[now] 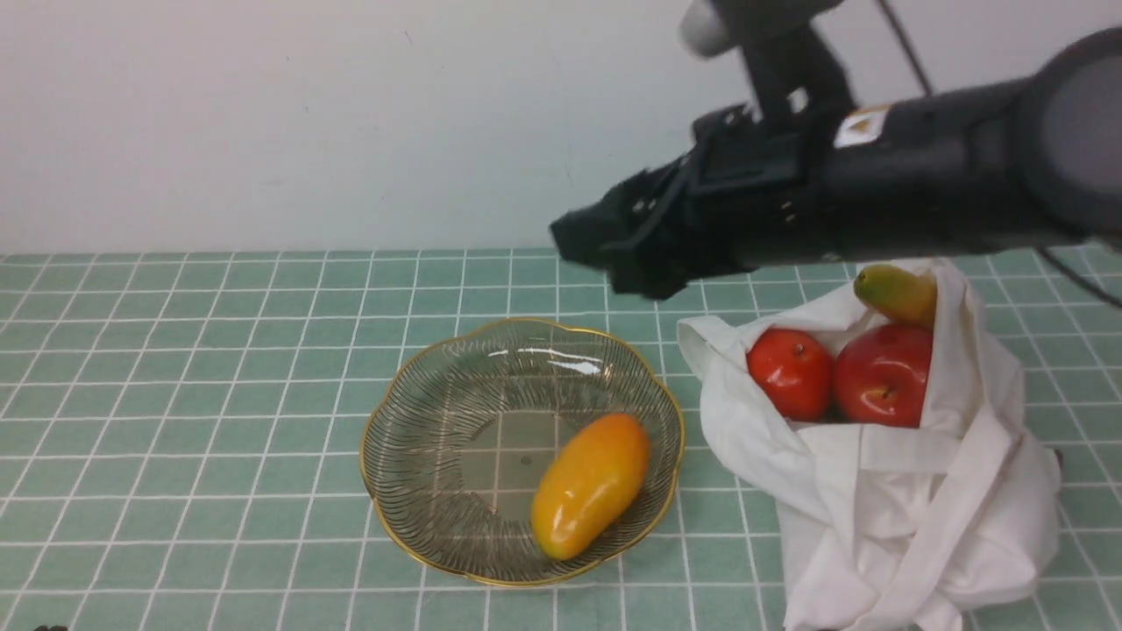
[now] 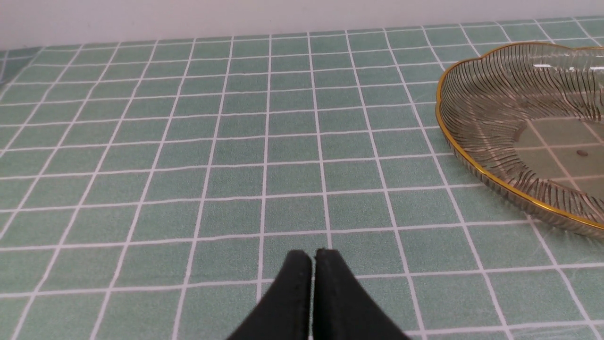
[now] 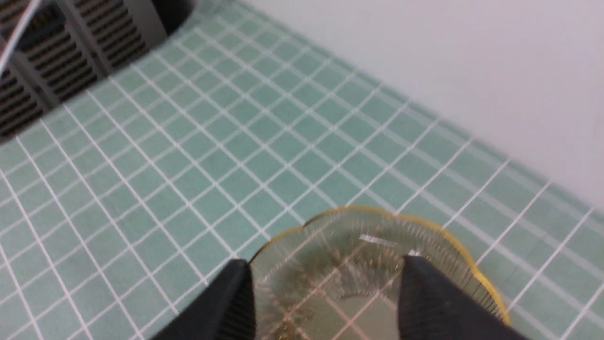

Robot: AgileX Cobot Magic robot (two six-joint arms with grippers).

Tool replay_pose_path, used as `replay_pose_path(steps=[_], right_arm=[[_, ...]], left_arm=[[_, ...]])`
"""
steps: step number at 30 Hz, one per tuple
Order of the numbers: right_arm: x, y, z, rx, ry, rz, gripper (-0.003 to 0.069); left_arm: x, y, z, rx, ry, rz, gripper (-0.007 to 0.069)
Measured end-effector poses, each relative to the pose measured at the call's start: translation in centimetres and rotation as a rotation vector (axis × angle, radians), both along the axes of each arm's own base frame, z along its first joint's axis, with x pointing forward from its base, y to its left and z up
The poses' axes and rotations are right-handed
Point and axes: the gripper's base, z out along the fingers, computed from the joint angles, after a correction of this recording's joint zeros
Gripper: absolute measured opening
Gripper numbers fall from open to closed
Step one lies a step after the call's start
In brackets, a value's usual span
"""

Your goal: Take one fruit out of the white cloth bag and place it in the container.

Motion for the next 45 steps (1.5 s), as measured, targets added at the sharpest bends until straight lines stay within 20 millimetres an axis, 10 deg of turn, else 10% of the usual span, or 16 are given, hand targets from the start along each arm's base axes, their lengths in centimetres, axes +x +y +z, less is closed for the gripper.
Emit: replay_pose_path(steps=[6,13,25,45], right_arm=[[-6.3,-5.5,6.6,0.033,-0.176,-0.091,0.0015],[-11.4,-10.9,8.7,0.063,-0.237,-0.281,-0.0011],[-16.7,-15.3,3.4,0.218,-0.228,-0.405,-0.0011],[-17.0,-16.1,-0.7,0.255,-0.266,-0.469,-0.0011]], left_arm=[[0.0,0.0,0.0,0.000,0.000,0.000,-0.0008],[0.0,0.0,0.0,0.000,0.000,0.000,-0.0008],[0.0,0.0,0.0,0.000,0.000,0.000,-0.0008],[0.0,0.0,0.0,0.000,0.000,0.000,-0.0008]])
